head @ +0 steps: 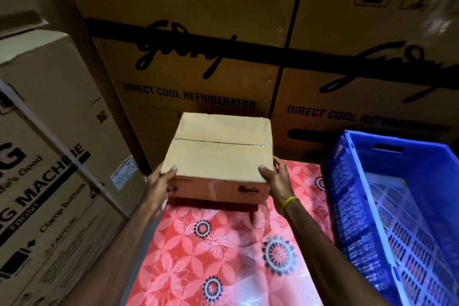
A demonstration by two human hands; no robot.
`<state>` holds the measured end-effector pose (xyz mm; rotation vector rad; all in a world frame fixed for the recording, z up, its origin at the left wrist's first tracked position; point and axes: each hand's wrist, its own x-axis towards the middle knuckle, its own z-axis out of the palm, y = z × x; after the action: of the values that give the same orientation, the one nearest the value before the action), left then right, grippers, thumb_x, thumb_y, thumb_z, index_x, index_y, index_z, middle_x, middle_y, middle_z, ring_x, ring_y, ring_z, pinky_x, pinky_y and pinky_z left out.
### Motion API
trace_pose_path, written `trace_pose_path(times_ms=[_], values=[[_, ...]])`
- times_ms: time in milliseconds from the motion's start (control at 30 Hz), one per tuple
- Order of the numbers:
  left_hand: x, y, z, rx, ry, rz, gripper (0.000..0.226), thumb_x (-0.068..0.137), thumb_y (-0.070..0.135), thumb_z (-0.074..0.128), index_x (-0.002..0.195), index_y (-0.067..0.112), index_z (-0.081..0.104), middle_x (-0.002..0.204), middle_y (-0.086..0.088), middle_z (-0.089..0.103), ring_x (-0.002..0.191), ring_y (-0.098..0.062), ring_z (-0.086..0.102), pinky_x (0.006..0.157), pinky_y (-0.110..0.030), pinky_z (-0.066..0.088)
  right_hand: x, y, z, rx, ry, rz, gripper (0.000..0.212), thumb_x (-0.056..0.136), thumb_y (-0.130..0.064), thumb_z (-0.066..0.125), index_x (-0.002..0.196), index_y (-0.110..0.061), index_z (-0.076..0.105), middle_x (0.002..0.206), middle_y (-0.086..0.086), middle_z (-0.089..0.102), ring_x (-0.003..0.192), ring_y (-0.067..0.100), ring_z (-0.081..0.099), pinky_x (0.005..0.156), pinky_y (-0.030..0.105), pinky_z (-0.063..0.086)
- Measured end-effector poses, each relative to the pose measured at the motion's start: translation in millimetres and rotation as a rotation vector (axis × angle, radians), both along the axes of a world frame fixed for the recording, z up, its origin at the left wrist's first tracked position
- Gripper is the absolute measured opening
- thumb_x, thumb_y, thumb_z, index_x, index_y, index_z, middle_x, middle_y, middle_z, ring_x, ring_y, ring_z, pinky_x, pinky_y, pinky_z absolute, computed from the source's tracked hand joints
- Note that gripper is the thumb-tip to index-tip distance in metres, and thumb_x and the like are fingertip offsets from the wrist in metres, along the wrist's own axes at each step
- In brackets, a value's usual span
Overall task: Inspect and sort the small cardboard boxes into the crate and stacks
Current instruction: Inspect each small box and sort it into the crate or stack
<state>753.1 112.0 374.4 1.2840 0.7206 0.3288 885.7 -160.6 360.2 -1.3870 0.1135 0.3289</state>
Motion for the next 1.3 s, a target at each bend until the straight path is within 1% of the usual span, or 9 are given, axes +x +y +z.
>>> trace_pose_path(times_ms=[200, 300, 700, 900, 1000, 1100, 1167, 1233, 1300], values=[[28.9, 11.5, -22.7, 0.029, 0.045, -0.003, 0.056, 0.104, 0.017, 0.061, 0.157, 0.012, 0.044, 0.142, -0.011, 0.060, 0.092, -0.007, 0.063, 0.060, -0.031, 0.059, 16.2, 2.5, -24.5, -0.014, 0.038, -0.006, 0.054, 0.100, 0.002, 0.061, 0.149, -0.009, 0.041, 0.136, 0.013, 0.065, 0.111, 0.024, 0.067, 0.097, 0.033, 0.055], [37.7, 11.4, -26.4, 0.045, 0.049, -0.008, 0.056, 0.106, 0.018, 0.059, 0.158, 0.013, 0.041, 0.140, -0.011, 0.059, 0.089, -0.007, 0.063, 0.057, -0.025, 0.061, 17.7, 2.9, -37.6, -0.035, 0.046, -0.003, 0.054, 0.101, -0.001, 0.062, 0.149, -0.012, 0.041, 0.142, 0.012, 0.063, 0.125, 0.029, 0.065, 0.113, 0.045, 0.050], [47.5, 14.6, -37.5, 0.026, 0.127, 0.022, 0.060, 0.105, 0.025, 0.062, 0.159, 0.020, 0.038, 0.139, -0.013, 0.054, 0.110, -0.031, 0.064, 0.093, -0.052, 0.059, 16.4, 9.9, -47.6, -0.036, 0.062, -0.034, 0.055, 0.102, -0.003, 0.061, 0.152, -0.011, 0.040, 0.146, 0.012, 0.062, 0.135, 0.033, 0.060, 0.119, 0.051, 0.044], [33.2, 19.1, -26.9, 0.148, 0.154, -0.019, 0.066, 0.104, 0.034, 0.063, 0.161, 0.016, 0.034, 0.149, -0.006, 0.050, 0.126, -0.025, 0.054, 0.101, -0.038, 0.047, 8.0, 2.1, -41.1, -0.077, 0.066, -0.117, 0.069, 0.082, -0.034, 0.085, 0.140, -0.004, 0.061, 0.133, 0.010, 0.071, 0.123, 0.027, 0.068, 0.114, 0.045, 0.050], [0.5, 17.5, -19.2, 0.121, 0.108, 0.035, 0.065, 0.104, 0.029, 0.063, 0.160, 0.014, 0.036, 0.159, -0.009, 0.046, 0.141, -0.027, 0.049, 0.112, -0.044, 0.043, -24.6, -11.5, -24.9, -0.138, 0.061, -0.275, 0.039, 0.091, -0.025, 0.080, 0.124, -0.006, 0.072, 0.121, 0.010, 0.075, 0.109, 0.021, 0.066, 0.108, 0.042, 0.049], [-63.5, 6.4, -19.4, 0.105, 0.114, 0.014, 0.054, 0.104, 0.019, 0.063, 0.154, 0.010, 0.046, 0.149, -0.011, 0.056, 0.137, -0.028, 0.054, 0.114, -0.047, 0.044, -89.6, -28.1, -21.4, -0.130, 0.050, -0.270, 0.016, 0.094, -0.018, 0.077, 0.110, -0.017, 0.075, 0.111, 0.004, 0.077, 0.105, 0.019, 0.069, 0.100, 0.040, 0.052], [-122.0, -4.7, -27.9, 0.068, 0.146, -0.009, 0.053, 0.100, 0.016, 0.069, 0.149, 0.007, 0.051, 0.134, -0.010, 0.063, 0.123, -0.025, 0.061, 0.108, -0.038, 0.049, -147.5, -35.9, -29.8, -0.146, 0.027, -0.185, 0.014, 0.095, -0.005, 0.074, 0.103, -0.016, 0.074, 0.097, -0.006, 0.077, 0.092, 0.007, 0.069, 0.088, 0.027, 0.055], [-187.0, -19.0, -41.1, 0.003, 0.169, -0.019, 0.041, 0.099, 0.010, 0.068, 0.138, 0.012, 0.056, 0.118, -0.005, 0.068, 0.102, -0.019, 0.065, 0.081, -0.020, 0.057, -218.3, -42.7, -34.6, -0.177, 0.032, -0.073, 0.019, 0.093, 0.006, 0.072, 0.097, -0.013, 0.074, 0.084, -0.009, 0.080, 0.080, -0.003, 0.071, 0.078, 0.016, 0.056], [-260.2, -31.7, -65.4, -0.042, 0.263, -0.013, 0.035, 0.102, 0.003, 0.060, 0.133, 0.017, 0.054, 0.116, -0.008, 0.069, 0.093, -0.018, 0.066, 0.064, -0.017, 0.057, -293.1, -51.1, -56.3, -0.223, 0.031, 0.082, 0.020, 0.092, 0.011, 0.071, 0.092, -0.009, 0.075, 0.082, -0.006, 0.081, 0.076, 0.000, 0.073, 0.074, 0.015, 0.057]])
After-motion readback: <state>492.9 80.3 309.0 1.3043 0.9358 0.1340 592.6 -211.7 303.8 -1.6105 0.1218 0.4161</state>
